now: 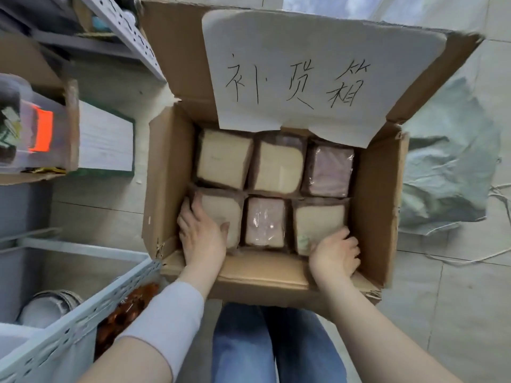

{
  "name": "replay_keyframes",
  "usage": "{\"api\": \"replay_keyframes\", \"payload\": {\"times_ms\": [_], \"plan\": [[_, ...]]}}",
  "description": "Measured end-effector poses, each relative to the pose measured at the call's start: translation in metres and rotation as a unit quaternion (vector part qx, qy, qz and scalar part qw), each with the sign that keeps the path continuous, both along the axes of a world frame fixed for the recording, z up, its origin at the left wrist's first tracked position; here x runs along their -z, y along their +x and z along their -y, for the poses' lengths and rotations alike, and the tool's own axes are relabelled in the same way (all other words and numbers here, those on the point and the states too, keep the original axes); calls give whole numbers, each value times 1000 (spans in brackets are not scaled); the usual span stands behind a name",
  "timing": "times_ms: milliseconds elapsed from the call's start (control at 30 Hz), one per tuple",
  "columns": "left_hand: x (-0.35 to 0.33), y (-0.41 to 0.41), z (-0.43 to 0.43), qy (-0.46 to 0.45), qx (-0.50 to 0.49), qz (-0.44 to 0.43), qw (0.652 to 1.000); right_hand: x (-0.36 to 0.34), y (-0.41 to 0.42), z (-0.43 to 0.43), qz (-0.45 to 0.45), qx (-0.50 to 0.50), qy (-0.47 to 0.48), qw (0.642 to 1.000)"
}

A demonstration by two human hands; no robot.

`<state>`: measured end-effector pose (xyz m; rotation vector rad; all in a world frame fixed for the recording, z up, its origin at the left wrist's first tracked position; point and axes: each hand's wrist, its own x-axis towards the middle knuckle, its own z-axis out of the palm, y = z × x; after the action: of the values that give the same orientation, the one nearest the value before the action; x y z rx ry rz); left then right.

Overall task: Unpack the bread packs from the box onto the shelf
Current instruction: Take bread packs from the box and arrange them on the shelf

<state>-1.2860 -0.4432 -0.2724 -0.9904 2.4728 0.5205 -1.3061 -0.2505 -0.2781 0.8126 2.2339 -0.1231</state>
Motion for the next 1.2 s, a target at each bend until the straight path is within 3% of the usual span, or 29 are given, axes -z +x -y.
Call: {"api": "replay_keyframes", "payload": {"times_ms": [200,400,600,800,900,1200], "plan": [[-10,-7,9,57,-92,-23,994,-12,-4,-10,-50,65,-61,995],[-10,-13,24,211,-237,11,948,-29,-3,-25,-32,123,-144,981],[-62,2,32,302,-298,-113,898,-76,3,-37,-95,182,-228,952],[-184,58,36,343,-343,-252,837,-163,24,-41,-163,139,-352,911],[-263,110,38,332,-362,-364,791,-224,42,-35,-173,104,-427,881],[-495,304,69,214,-354,-596,689,-424,138,53,-130,-91,-599,785]]}}
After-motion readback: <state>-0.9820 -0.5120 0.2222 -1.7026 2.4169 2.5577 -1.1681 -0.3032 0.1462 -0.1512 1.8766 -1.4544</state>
